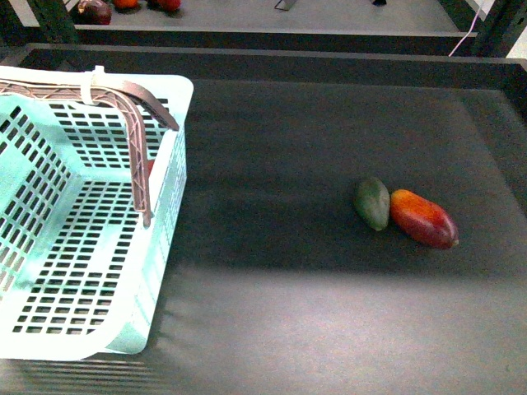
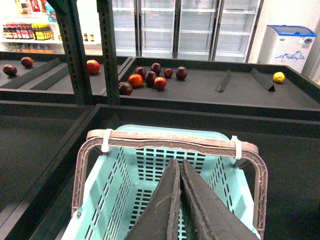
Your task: Pick apple with right arm and hold basket with left
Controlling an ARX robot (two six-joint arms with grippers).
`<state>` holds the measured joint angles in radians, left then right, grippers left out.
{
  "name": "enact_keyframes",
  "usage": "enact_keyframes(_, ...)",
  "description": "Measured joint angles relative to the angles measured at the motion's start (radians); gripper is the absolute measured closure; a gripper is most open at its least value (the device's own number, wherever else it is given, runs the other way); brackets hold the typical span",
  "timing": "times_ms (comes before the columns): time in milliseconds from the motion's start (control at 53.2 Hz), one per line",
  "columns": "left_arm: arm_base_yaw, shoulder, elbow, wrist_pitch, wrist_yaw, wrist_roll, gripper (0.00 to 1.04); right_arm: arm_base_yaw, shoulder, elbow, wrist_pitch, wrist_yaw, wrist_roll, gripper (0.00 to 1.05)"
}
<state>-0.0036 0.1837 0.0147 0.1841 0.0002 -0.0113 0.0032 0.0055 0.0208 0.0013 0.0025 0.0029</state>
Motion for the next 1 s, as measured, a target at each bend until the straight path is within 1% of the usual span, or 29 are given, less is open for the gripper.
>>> enact_keyframes(38, 0.000, -0.024, 0.000, -0.025, 0.000, 0.000, 1.02, 0.000, 0.000, 0.000, 0.000, 0.000, 0.000, 0.09)
enact_keyframes(94, 0.000, -0.106, 0.000, -0.141, 0.000, 0.000, 1.02, 0.000, 0.000, 0.000, 0.000, 0.000, 0.000, 0.09)
enact_keyframes(150, 0.000, -0.156, 0.000, -0.174, 0.000, 0.000, 1.02, 0.000, 0.000, 0.000, 0.000, 0.000, 0.000, 0.09)
enact_keyframes(864, 0.000, -0.177, 0.000, -0.183, 0.000, 0.000, 1.02, 0.000, 0.000, 0.000, 0.000, 0.000, 0.000, 0.09)
enact_keyframes(883, 0.000, -0.177, 0.000, -0.183, 0.000, 0.000, 1.01, 0.000, 0.000, 0.000, 0.000, 0.000, 0.000, 0.09)
enact_keyframes(921, 0.000, -0.177, 0.000, -0.183, 0.000, 0.000, 0.97, 0.000, 0.000, 0.000, 0.000, 0.000, 0.000, 0.09)
enact_keyframes(977, 0.000, -0.177, 0.000, -0.183, 0.000, 0.000, 0.86, 0.000, 0.000, 0.000, 0.000, 0.000, 0.000, 0.09)
enact_keyframes(996, 0.000, -0.177, 0.000, -0.183, 0.000, 0.000, 0.84, 0.000, 0.000, 0.000, 0.000, 0.000, 0.000, 0.09)
